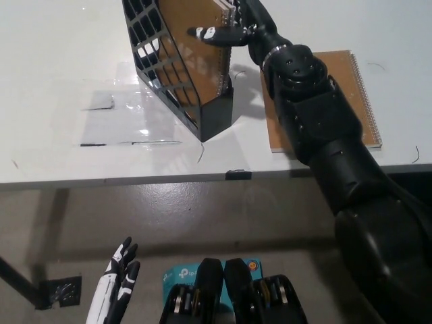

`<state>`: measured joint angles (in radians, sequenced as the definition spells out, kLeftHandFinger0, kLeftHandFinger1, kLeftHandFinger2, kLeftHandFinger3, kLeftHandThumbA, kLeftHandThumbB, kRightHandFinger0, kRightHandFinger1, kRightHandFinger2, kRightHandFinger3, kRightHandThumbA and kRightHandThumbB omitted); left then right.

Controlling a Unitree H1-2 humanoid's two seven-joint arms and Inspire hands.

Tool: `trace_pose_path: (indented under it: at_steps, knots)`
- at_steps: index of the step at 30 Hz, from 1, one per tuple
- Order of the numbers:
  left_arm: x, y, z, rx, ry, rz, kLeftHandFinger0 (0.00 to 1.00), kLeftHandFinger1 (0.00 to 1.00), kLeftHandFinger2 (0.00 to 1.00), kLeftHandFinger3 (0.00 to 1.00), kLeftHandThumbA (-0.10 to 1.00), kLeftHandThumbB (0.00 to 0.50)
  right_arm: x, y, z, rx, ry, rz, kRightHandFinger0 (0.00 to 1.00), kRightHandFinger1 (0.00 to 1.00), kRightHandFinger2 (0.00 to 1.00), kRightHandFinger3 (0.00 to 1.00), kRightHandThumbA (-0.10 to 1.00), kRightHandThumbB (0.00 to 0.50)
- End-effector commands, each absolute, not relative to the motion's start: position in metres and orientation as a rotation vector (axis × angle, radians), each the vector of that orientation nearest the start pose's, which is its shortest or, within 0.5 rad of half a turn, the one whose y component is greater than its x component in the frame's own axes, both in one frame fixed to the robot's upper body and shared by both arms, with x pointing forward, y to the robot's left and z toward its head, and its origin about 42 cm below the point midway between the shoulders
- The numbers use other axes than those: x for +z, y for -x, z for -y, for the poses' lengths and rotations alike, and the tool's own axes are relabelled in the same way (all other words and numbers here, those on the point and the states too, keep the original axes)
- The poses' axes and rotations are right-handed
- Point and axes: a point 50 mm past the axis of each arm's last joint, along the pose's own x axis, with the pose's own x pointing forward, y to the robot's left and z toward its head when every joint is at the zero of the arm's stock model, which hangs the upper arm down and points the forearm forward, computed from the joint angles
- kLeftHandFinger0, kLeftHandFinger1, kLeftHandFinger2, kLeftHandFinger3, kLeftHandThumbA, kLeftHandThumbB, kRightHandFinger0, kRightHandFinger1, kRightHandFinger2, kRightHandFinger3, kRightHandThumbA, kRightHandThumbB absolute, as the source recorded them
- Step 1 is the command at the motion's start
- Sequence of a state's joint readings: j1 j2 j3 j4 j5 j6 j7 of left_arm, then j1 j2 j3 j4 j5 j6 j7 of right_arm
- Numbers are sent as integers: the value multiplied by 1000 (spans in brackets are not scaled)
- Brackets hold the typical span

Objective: Use the right hand to pick up a book from the book holder on the left side and put it on another book on the right side

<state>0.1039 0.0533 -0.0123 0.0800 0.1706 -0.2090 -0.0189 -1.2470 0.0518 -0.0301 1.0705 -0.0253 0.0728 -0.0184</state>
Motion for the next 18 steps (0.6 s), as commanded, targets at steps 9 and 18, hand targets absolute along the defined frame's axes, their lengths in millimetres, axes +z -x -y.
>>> trace_pose_path:
  at_steps: [9,18]
  knots:
    - [76,-255,-230,-48,-251,85,1000,1000,1000,1000,966,149,374,-569,37,232,135,135,0,455,834,881,-100,151]
    - [73,-256,-230,-55,-255,86,1000,1000,1000,1000,980,174,382,-571,44,227,30,154,0,372,821,978,-100,136]
